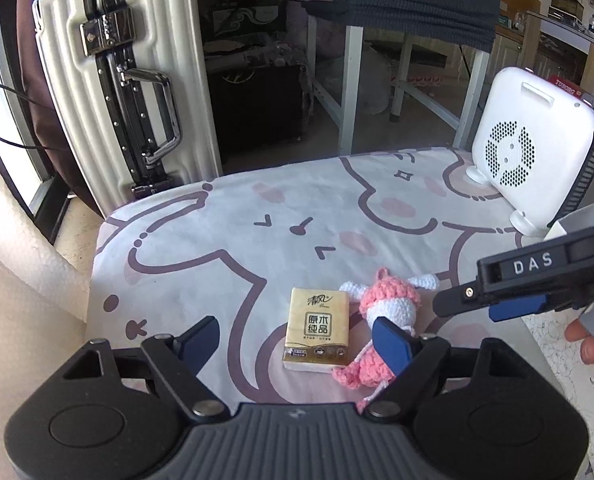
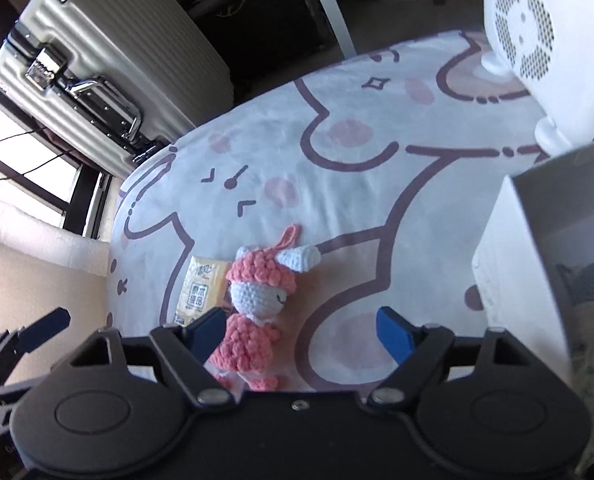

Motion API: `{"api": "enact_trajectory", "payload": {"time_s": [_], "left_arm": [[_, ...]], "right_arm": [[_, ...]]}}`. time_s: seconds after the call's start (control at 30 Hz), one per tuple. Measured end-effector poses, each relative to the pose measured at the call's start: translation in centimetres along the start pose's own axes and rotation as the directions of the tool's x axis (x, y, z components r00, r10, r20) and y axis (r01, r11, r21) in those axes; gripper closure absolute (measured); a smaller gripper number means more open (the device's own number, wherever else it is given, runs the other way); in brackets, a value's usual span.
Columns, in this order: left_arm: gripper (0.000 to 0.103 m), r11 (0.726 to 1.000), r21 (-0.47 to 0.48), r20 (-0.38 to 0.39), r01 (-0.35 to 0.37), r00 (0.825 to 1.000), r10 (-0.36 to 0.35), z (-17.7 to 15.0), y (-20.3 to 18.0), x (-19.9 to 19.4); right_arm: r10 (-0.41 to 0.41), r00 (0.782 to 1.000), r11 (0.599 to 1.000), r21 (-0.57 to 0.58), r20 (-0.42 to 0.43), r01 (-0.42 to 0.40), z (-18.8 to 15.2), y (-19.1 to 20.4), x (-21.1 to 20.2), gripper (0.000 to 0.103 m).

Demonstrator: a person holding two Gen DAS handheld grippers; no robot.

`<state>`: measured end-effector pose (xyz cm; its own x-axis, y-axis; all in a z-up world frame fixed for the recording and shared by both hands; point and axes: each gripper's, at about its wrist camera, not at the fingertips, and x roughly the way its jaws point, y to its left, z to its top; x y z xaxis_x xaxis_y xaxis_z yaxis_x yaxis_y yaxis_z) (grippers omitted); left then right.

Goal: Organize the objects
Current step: 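Lower the right tool onto the pink doll while the left tool approaches the tissue pack, then close the right tool on the pink doll while the left tool grasps the gold tissue pack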

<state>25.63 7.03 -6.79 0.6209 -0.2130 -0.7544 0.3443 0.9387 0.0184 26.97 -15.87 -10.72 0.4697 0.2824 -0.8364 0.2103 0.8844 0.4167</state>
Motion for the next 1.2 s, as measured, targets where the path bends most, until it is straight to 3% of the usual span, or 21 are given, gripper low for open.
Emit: {"api": "enact_trajectory", "payload": {"time_s": [0.2, 0.47, 0.53, 0.6, 0.63, 0.7, 0.97, 1.2], "left_arm": [[0.020, 0.999, 0.033, -0.045, 0.031, 0.999, -0.029, -1.1, 0.8, 2.4], [0.020, 0.996, 0.040, -0.082, 0.074, 0.994, -0.071, -0.9, 0.9, 4.4], [0.020, 0.995, 0.048, -0.091, 0.085, 0.993, -0.080, -0.8, 0.5, 4.8], [0.020, 0.994, 0.058, -0.101, 0.090, 0.991, -0.084, -0.7, 0.2, 5.1], [0.020, 0.994, 0.061, -0.104, 0.093, 0.991, -0.087, -0.7, 0.0, 5.2], [0.020, 0.993, 0.069, -0.113, 0.096, 0.990, -0.088, -0.6, -0.3, 5.5], [0.019, 0.993, 0.069, -0.145, 0.094, 0.986, -0.084, 0.3, -1.1, 6.9], [0.028, 0.991, 0.077, -0.195, 0.106, 0.977, -0.090, 0.6, -2.3, 8.5]], "right_arm": [[0.078, 0.994, 0.989, 0.129, -0.074, -0.068, 0.1, -0.1, 4.0, 0.029], [0.124, 0.983, 0.979, 0.176, -0.133, -0.100, -0.4, 0.4, 6.8, 0.043], [0.139, 0.981, 0.979, 0.169, -0.138, -0.115, -0.4, 0.5, 7.0, 0.048], [0.170, 0.974, 0.975, 0.172, -0.147, -0.144, -0.2, 0.5, 7.2, 0.062], [0.174, 0.974, 0.974, 0.169, -0.148, -0.148, -0.1, 0.4, 7.1, 0.064], [0.173, 0.973, 0.978, 0.142, -0.156, -0.151, 0.2, 0.6, 6.8, 0.069], [0.119, 0.974, 0.993, 0.038, -0.194, -0.113, 0.2, 0.3, 5.0, 0.076], [0.063, 0.972, 0.997, -0.036, -0.226, -0.074, -0.2, -0.9, 3.2, 0.077]]}}
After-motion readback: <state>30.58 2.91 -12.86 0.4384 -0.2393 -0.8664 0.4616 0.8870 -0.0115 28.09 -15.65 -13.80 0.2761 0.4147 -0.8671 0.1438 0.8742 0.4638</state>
